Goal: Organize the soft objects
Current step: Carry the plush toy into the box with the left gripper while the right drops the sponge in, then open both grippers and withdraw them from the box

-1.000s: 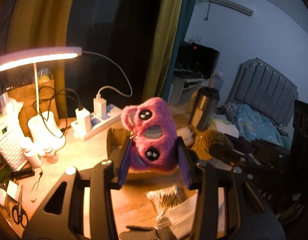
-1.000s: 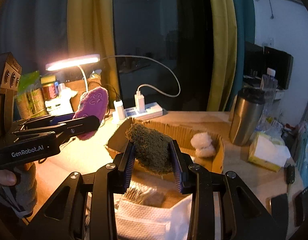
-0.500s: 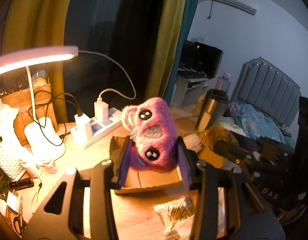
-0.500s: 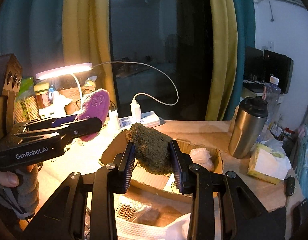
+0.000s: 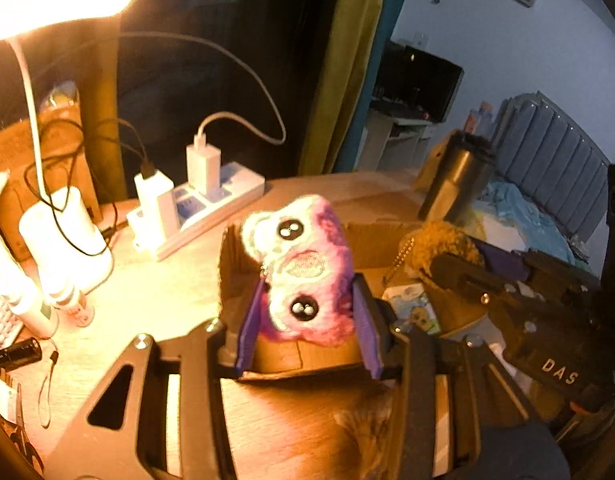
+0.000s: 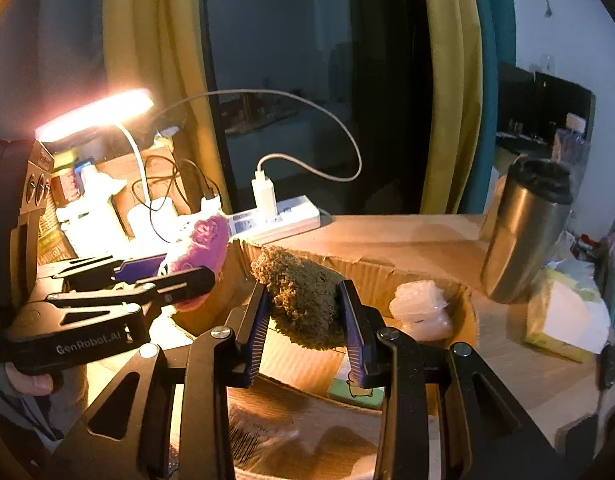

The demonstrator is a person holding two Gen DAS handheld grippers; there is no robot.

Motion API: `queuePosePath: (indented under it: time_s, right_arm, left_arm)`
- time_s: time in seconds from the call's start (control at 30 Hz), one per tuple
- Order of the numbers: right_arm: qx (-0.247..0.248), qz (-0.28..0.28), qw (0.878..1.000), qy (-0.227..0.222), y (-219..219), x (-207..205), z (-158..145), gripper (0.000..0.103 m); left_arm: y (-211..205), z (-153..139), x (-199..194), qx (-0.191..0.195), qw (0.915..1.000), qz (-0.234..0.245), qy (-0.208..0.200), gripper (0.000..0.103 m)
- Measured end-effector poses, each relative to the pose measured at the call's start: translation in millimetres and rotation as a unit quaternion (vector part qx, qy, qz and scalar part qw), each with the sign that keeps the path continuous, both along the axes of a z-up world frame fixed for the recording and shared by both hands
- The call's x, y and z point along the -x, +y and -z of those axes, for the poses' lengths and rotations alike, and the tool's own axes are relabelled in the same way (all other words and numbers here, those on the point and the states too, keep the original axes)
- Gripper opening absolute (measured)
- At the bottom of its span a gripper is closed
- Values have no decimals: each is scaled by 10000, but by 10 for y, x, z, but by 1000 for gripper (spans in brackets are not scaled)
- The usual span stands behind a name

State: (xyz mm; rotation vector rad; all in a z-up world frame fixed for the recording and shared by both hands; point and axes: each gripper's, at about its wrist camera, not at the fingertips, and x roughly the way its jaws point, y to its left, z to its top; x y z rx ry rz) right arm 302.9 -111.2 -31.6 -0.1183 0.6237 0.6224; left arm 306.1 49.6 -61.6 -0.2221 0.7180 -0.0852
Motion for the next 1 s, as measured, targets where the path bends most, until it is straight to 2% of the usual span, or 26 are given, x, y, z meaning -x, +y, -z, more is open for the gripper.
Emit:
queuePosePath:
  time_s: [0.3, 0.37, 0.6, 0.73, 1.0]
  right_arm:
    - [74, -110, 9994, 333, 162, -183, 250, 37]
    - [104, -124, 9991, 391, 193, -209, 294, 37]
    - [180, -109, 9982, 557, 269, -254, 366, 38]
    - [253, -138, 9979, 580, 321, -225, 375, 44]
    - [304, -123, 9981, 517, 331, -133, 312, 47]
  left_arm:
    - [67, 277, -165, 101, 9989, -63, 451, 46]
    - [66, 300, -173, 101, 9987, -76, 495, 51]
    - [107, 278, -98, 107, 9989, -152, 426, 53]
    - [154, 249, -17, 146, 9989, -185, 404, 53]
    - [210, 135, 141, 141, 9992, -274, 254, 53]
